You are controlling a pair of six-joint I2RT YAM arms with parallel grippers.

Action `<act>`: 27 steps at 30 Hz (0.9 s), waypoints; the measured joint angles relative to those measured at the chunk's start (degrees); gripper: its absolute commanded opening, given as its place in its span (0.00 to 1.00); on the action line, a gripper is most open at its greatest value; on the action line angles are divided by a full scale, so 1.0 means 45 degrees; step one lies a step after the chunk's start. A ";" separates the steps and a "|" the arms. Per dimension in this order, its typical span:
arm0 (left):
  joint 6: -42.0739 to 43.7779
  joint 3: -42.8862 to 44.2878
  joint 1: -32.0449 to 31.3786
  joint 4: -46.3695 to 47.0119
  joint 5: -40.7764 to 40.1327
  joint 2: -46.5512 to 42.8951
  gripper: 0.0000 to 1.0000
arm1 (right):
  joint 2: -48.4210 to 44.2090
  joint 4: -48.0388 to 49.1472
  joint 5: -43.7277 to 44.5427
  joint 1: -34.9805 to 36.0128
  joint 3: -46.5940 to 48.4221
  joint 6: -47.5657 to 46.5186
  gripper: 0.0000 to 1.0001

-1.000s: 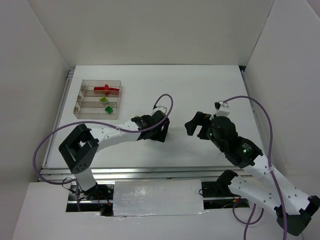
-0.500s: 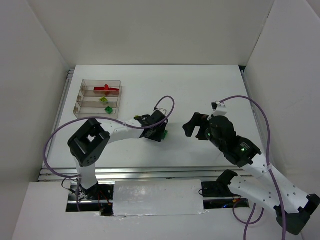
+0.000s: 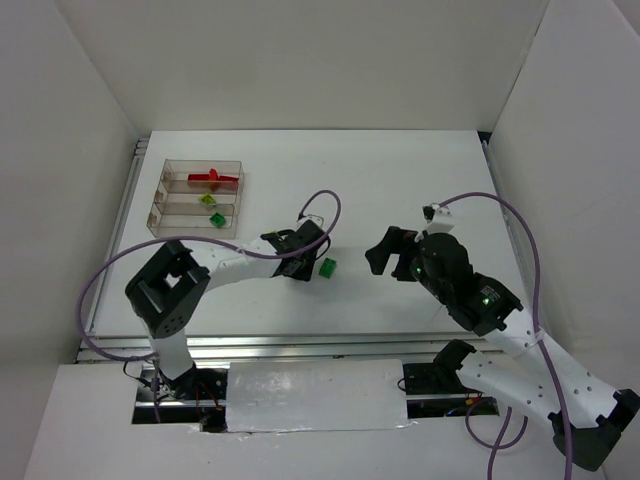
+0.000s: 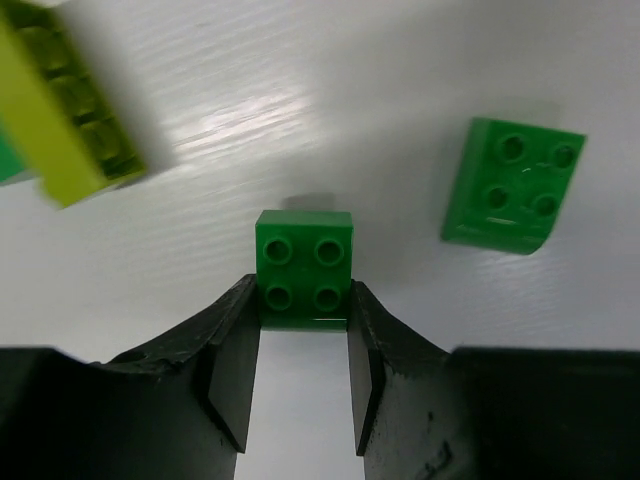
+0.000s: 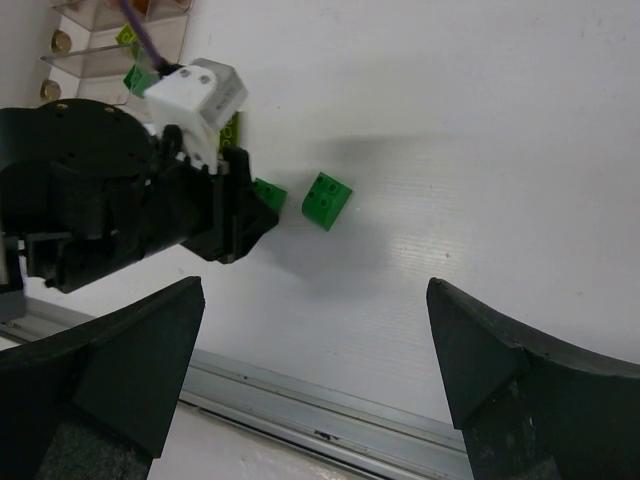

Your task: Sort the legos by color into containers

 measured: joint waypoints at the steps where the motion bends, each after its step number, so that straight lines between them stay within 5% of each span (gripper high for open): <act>1: -0.0223 -0.0170 0.0063 -0.0291 -0.0214 -0.0359 0.00 | -0.0024 0.0034 -0.0019 0.0000 -0.0053 -0.0010 0.99; 7: -0.1438 -0.0194 0.1511 -0.1438 -0.1836 -0.2759 0.00 | 0.0010 0.0272 -0.0257 0.0000 -0.0223 -0.0029 0.99; 12: -0.1972 0.0384 0.4741 -0.1375 -0.1753 -0.3007 0.03 | 0.0398 0.0563 -0.0364 0.0000 -0.0325 -0.0063 0.99; 14: -0.2074 0.0874 0.5877 -0.1491 -0.1904 -0.2477 0.15 | 0.0670 0.0646 -0.0476 0.0000 -0.0325 -0.0107 0.99; 22: -0.2283 0.2293 0.7737 -0.2011 -0.1846 -0.0923 0.37 | 0.1069 0.0937 -0.0947 0.0000 -0.0393 -0.0180 0.99; 25: -0.2278 0.2419 0.8179 -0.2040 -0.1768 -0.0826 0.68 | 0.1229 0.1093 -0.1107 0.0000 -0.0432 -0.0185 0.99; 27: -0.2234 0.2424 0.8349 -0.2050 -0.1729 -0.0811 0.78 | 0.1331 0.1195 -0.1175 0.0000 -0.0457 -0.0189 0.99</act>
